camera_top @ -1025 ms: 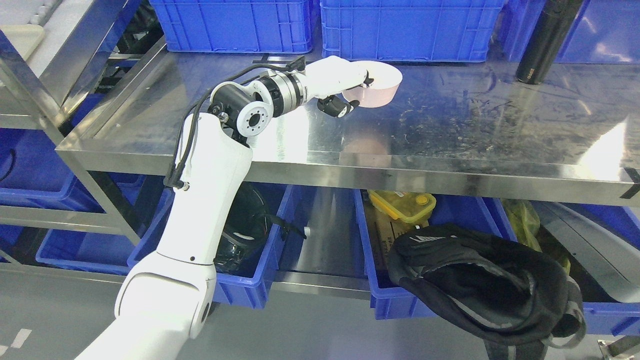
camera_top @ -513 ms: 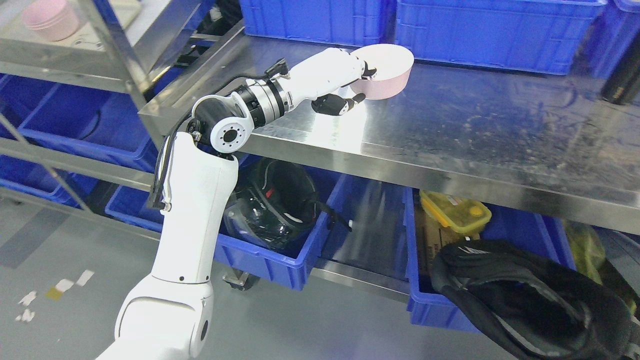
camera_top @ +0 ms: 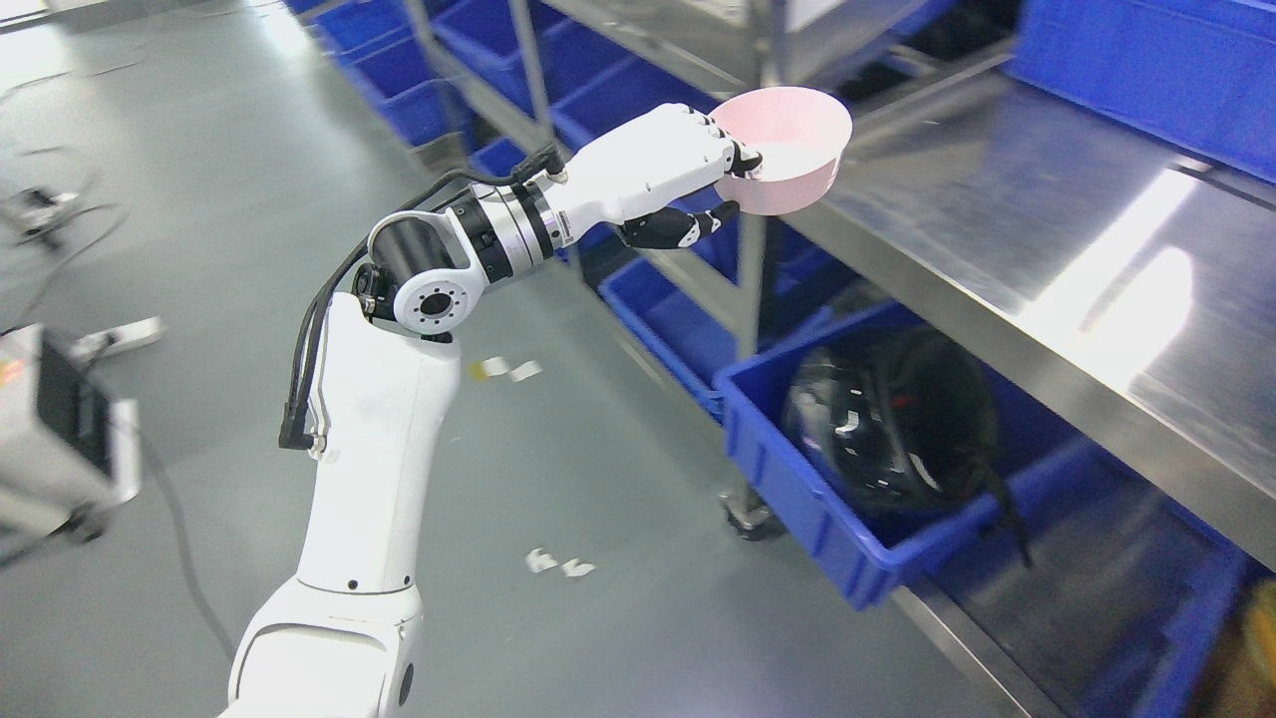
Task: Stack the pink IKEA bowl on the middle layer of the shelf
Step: 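Hold the pink bowl raised in the left hand while driving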
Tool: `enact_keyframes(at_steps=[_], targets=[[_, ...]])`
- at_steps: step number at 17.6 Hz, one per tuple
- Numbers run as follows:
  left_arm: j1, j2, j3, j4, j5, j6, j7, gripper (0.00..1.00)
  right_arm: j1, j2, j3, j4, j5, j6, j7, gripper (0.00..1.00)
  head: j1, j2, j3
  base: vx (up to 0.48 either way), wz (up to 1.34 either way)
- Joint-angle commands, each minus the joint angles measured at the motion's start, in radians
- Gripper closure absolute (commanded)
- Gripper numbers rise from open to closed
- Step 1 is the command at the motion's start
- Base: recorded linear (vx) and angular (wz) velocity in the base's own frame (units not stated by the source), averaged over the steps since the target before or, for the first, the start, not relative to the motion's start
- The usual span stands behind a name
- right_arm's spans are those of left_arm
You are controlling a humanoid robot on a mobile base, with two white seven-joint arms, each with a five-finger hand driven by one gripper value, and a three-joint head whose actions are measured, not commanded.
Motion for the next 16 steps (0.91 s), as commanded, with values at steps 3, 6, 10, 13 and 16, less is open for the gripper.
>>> enact_keyframes(at_steps=[3,6,10,13,16], targets=[[0.01,0.017,0.006,-0.046,0.007,-0.002,0.004,1.0,0.023,-0.017,0.0,-0.017,0.0,-0.001,0.006,0.0,0.0,0.0,0.0,0.031,1.7],[0.01,0.017,0.009,-0.046,0.007,0.001,0.005,1.0,0.023,-0.017,-0.001,-0.017,0.0,-0.001,0.006,0.0,0.0,0.0,0.0,0.042,1.56],[0.01,0.017,0.003,-0.045,0.007,0.001,0.013,1.0,0.023,-0.017,0.0,-0.017,0.0,-0.001,0.006,0.0,0.0,0.0,0.0,0.097,0.98],[0.007,0.017,-0.003,-0.045,0.007,0.015,0.025,1.0,0.023,-0.017,0.0,-0.017,-0.001,-0.001,0.006,0.0,0.0,0.0,0.0,0.157,0.43],[0.007,0.017,-0.005,-0.043,0.007,0.013,0.025,1.0,0.023,-0.017,0.0,-0.017,0.0,-0.001,0.006,0.0,0.0,0.0,0.0,0.185,0.22]])
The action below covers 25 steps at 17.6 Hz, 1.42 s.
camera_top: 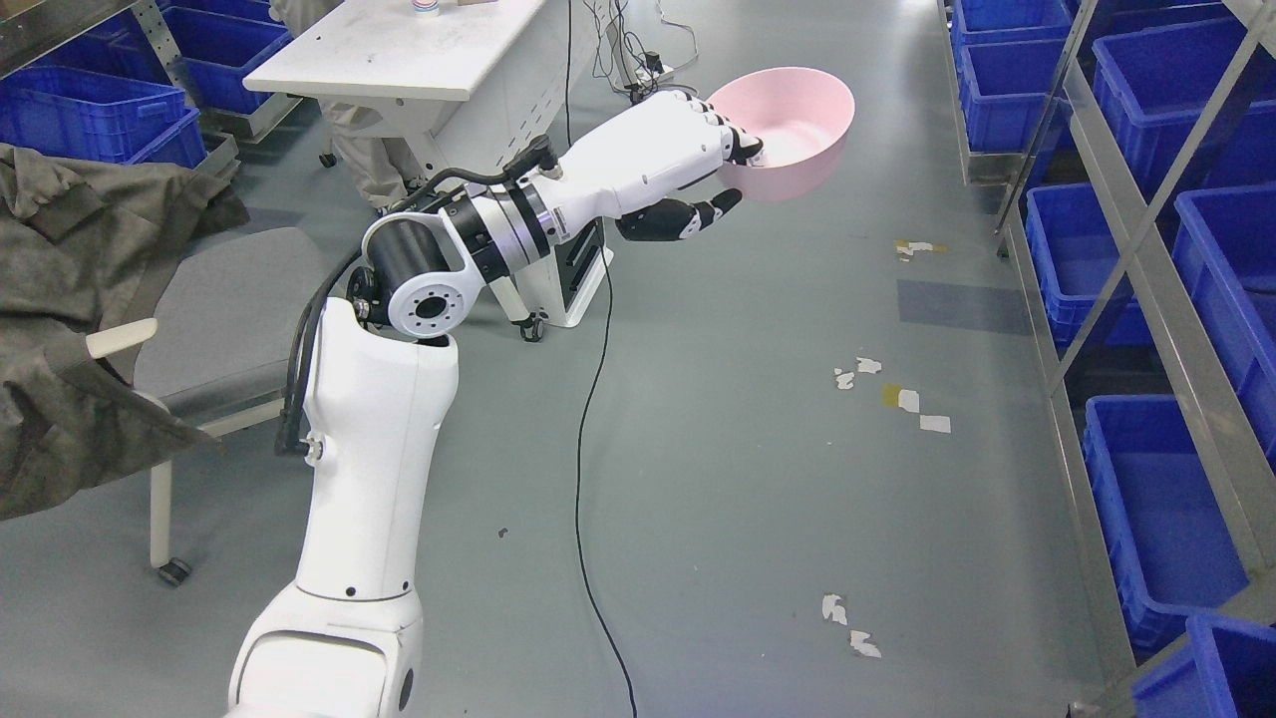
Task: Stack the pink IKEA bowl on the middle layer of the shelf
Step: 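Hold the pink bowl raised in the left hand while driving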
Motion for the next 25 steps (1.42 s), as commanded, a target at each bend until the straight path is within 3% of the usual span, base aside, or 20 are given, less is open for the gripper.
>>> enact_keyframes(at_steps=[1,25], targets=[[-0.002,0.017,-0.009,-0.004,0.0,0.003,0.001,1.0,0.023,-0.017,0.0,-0.017,0.0,0.0,-0.001,0.0,0.0,0.0,0.0,0.235,-0.02],[-0.011,0.017,-0.032,-0.004,0.023,0.009,0.026,0.99,0.023,-0.017,0.0,-0.017,0.0,0.0,-0.001,0.0,0.0,0.0,0.0,0.303,-0.04]])
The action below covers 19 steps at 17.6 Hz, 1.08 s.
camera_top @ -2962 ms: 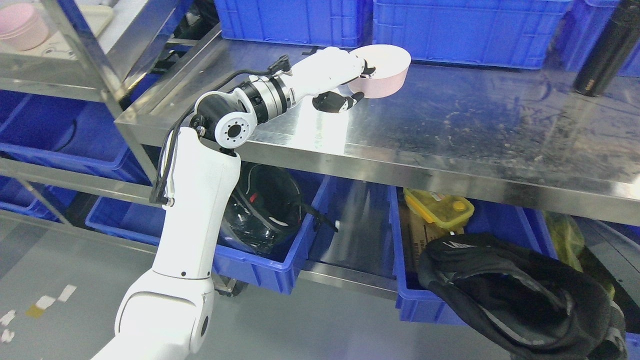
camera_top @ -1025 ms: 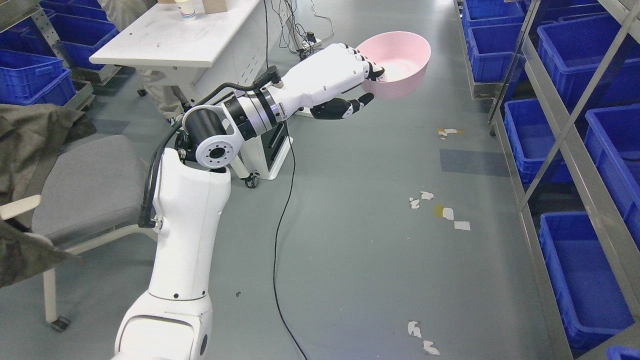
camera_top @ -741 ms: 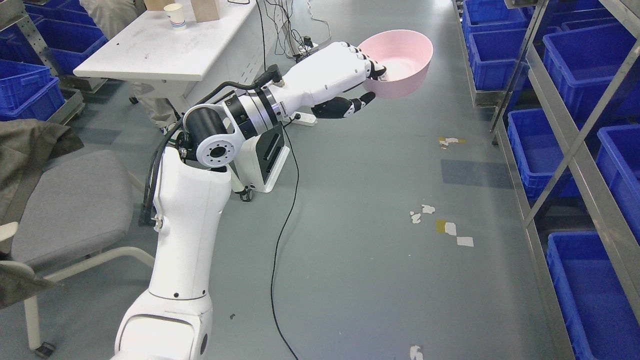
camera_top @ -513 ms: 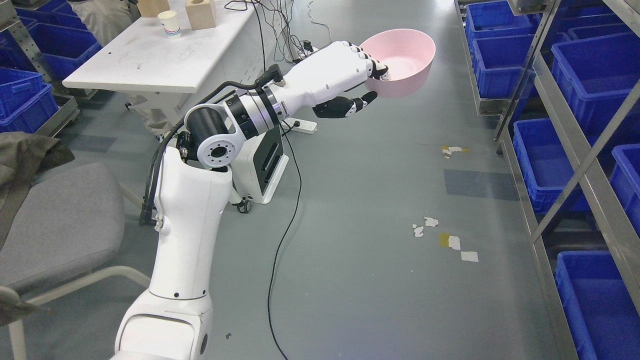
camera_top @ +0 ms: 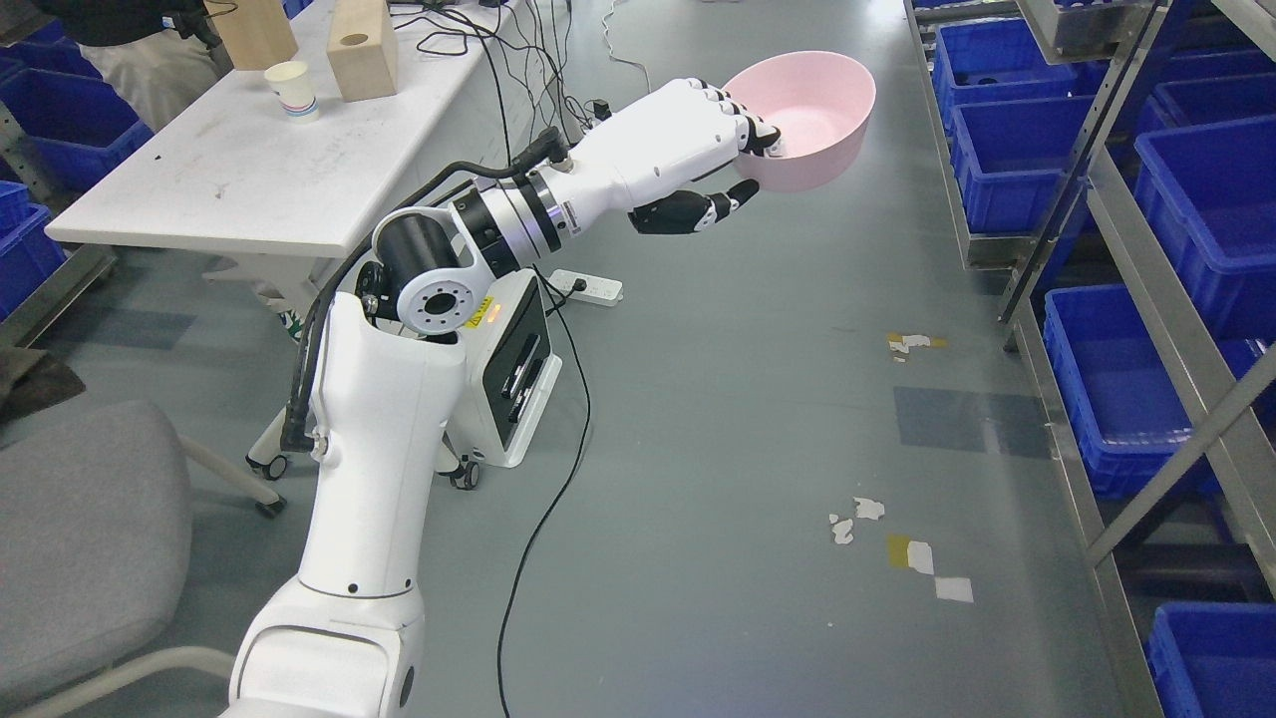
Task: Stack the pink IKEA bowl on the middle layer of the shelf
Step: 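Hold the pink bowl raised in the left hand while driving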
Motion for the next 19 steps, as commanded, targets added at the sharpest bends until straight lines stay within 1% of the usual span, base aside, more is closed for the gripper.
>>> enact_keyframes(at_steps=[1,5,8,19], targets=[[0.0,0.017,-0.009,0.001,0.008,0.001,-0.005,0.99,0.023,-0.017,0.0,-0.017,0.0,0.0,0.0,0.0,0.0,0.0,0.0,0.371,-0.01],[0.004,0.017,-0.035,0.003,0.023,0.001,-0.008,0.99,0.023,-0.017,0.0,-0.017,0.0,0.0,0.0,0.0,0.0,0.0,0.0,0.396,-0.06],[0.034,0.017,-0.075,0.0,0.055,-0.012,-0.011,0.99,0.023,-0.017,-0.001,-0.017,0.0,0.0,0.0,0.0,0.0,0.0,0.0,0.381,-0.11],[0.049,0.017,-0.086,-0.005,0.055,-0.027,-0.01,0.99,0.023,-0.017,0.0,-0.017,0.0,0.0,0.0,0.0,0.0,0.0,0.0,0.349,-0.01]])
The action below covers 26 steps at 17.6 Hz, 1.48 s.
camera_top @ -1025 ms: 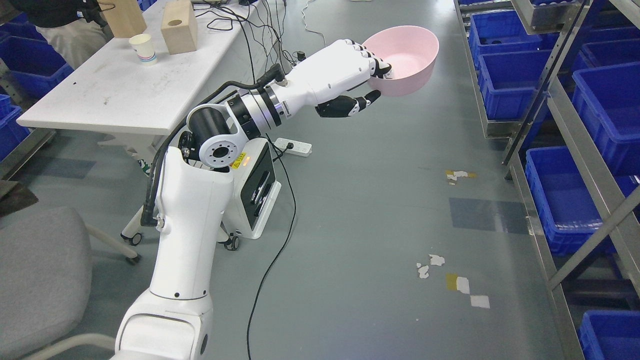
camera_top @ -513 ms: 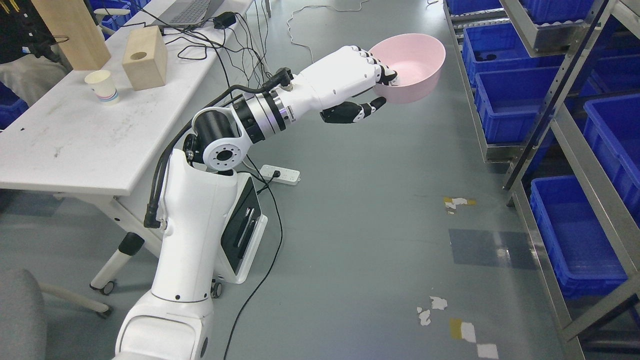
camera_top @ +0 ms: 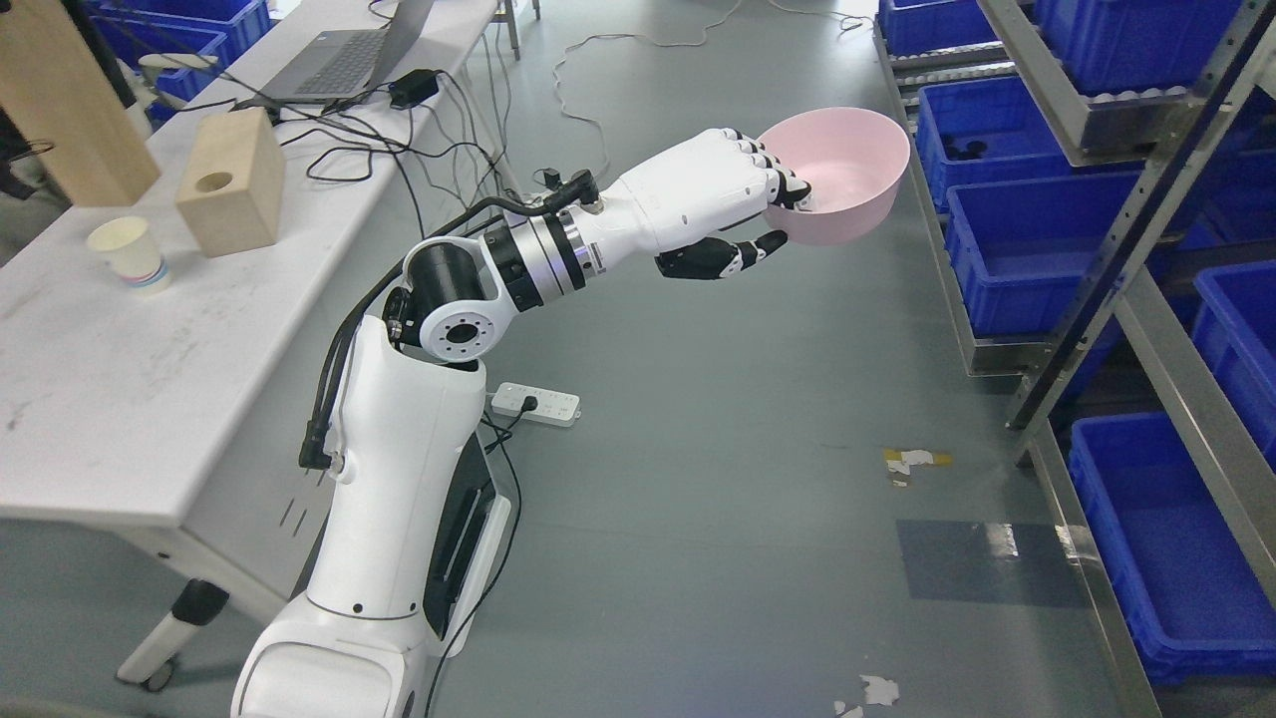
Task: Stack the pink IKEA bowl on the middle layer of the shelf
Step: 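Hold the pink bowl raised in the left hand while driving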
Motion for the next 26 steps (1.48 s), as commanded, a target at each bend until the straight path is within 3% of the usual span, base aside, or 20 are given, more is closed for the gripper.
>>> enact_keyframes(at_steps=[1,10,15,18,19,23,26], targets=[[0.005,0.017,-0.025,-0.002,0.003,-0.003,0.0,0.99,0.024,-0.017,0.0,-0.017,0.0,0.001,0.0,0.0,0.0,0.0,0.0,0.204,-0.44],[-0.004,0.017,-0.029,-0.002,0.003,-0.009,-0.003,0.99,0.024,-0.017,0.0,-0.017,0.0,0.001,0.0,0.0,0.0,0.0,0.0,0.04,-1.29],[-0.153,0.017,0.067,0.021,-0.009,0.007,-0.037,0.99,0.024,-0.017,0.0,-0.017,0.0,0.001,0.0,0.0,0.0,0.0,0.0,0.018,-1.61],[-0.24,0.024,0.162,0.097,-0.011,0.007,-0.077,0.99,0.024,-0.017,-0.001,-0.017,0.0,0.001,0.0,0.0,0.0,0.0,0.0,0.072,-1.12],[-0.271,0.061,0.168,0.132,-0.021,0.007,-0.077,0.99,0.024,-0.017,-0.001,-0.017,0.0,0.001,0.0,0.0,0.0,0.0,0.0,0.101,-0.59],[-0.32,0.092,0.153,0.251,-0.083,0.008,-0.075,0.99,0.024,-0.017,0.0,-0.017,0.0,0.001,0.0,0.0,0.0,0.0,0.0,0.108,-0.43],[-0.334,0.083,0.069,0.317,-0.118,0.008,-0.077,0.99,0.024,-0.017,0.0,-0.017,0.0,0.001,0.0,0.0,0.0,0.0,0.0,0.101,-0.28]])
